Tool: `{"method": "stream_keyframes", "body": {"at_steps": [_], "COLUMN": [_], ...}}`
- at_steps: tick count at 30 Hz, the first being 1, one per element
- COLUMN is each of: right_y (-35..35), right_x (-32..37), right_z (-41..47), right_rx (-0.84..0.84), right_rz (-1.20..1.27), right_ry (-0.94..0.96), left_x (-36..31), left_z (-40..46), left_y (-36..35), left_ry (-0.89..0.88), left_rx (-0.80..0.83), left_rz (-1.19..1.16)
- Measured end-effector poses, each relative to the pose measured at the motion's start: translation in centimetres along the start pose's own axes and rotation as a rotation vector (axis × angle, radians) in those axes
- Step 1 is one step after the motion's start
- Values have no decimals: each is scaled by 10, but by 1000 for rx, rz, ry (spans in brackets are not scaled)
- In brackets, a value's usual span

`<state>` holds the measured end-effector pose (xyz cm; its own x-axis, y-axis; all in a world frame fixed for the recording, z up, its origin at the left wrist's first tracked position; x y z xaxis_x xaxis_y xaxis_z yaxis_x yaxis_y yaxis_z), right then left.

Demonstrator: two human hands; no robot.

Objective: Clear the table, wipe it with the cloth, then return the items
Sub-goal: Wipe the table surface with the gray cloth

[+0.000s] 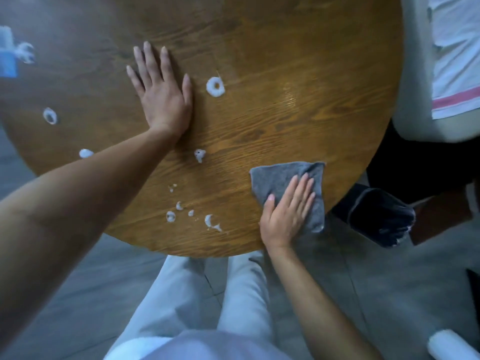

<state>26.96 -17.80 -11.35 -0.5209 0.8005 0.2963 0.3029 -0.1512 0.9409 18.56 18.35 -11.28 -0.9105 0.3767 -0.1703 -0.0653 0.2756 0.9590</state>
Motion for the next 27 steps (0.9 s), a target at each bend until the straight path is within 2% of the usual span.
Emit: {"method": "stream_keyframes", "body": {"at_steps": [3,7,11,14,16,21,25,27], "right_y": [-17,-12,7,5,-6,-35,-35,-30], "right_x": [39,30,7,27,50,80,65,58], "right_z": [-43,-14,82,94,57,-62,-64,-32], "right_rx": [94,107,-38,-81,-34,215,251,232], "right_rz": [11,-102,-183,-142,-132,-118,-185,-218], "right_ry": [101,245,91,-8,82,361,561,557], "left_x": [6,17,19,22,21,25,25,26], "left_z": [4,16,17,16,15,16,16,17], "left_y": [8,19,16,19,21,25,25,25], "left_ry": [-43,-165,-151,-153,-156,-173,-183,-159], "left_rx": [15,-4,-18,-19,-18,0,-25,-44], "left_rz": [-10,7,44,30,24,54,42,33]}}
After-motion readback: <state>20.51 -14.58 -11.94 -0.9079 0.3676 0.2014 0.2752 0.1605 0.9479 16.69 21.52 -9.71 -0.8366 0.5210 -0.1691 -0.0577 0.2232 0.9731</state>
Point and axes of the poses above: each hand's wrist, its own z-axis towards the middle knuckle, its own y-axis out of the back of the hand, x = y × z, the point moved 7 cm from there along z, towards the middle knuckle, and after that the axes turned 3 degrees about x, right-handed, at the moved point
